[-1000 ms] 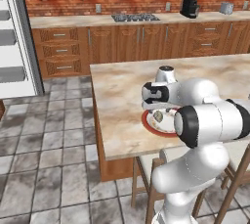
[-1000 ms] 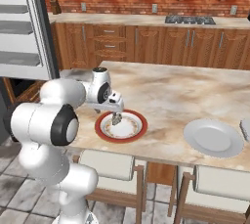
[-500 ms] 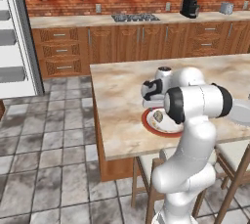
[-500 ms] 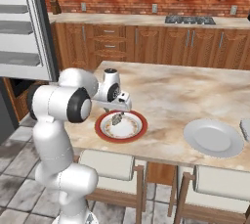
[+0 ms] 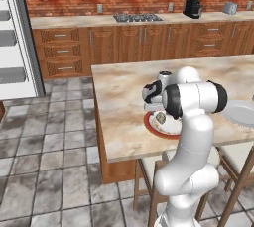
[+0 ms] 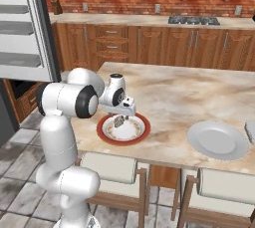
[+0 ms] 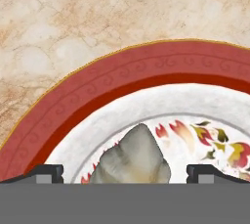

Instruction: Place two dumplings into each of the tupperware containers and then place the containers in the fridge.

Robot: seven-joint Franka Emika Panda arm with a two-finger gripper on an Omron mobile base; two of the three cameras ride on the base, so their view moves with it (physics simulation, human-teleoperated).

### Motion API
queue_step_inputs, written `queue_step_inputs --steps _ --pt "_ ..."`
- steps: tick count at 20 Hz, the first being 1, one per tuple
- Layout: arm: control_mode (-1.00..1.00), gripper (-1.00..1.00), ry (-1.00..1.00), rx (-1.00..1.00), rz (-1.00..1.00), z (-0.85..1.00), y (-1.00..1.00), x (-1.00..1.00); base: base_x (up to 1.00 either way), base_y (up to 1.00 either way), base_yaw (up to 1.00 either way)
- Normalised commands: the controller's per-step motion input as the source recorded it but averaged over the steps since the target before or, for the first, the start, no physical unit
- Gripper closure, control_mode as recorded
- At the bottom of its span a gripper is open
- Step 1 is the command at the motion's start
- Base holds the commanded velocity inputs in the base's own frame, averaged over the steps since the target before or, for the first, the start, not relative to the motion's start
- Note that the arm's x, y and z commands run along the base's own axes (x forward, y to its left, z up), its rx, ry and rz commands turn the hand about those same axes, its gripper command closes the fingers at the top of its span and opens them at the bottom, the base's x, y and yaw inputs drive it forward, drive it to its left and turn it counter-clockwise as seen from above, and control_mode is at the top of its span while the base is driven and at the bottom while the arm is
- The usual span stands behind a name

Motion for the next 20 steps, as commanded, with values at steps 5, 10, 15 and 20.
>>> queue_step_inputs --steps 5,10,15,20 --pt "-1.00 -1.00 0.00 0.00 0.00 0.00 0.00 -0.22 0.00 0.00 0.00" --pt "-1.00 -1.00 0.00 0.00 0.00 -0.01 0.00 -0.27 0.00 0.00 0.00" --pt "-1.00 -1.00 0.01 0.00 0.00 -0.04 0.00 0.08 0.00 0.00 0.00" --pt "-1.00 -1.00 0.01 0.00 0.00 -0.14 0.00 0.16 0.00 0.00 0.00"
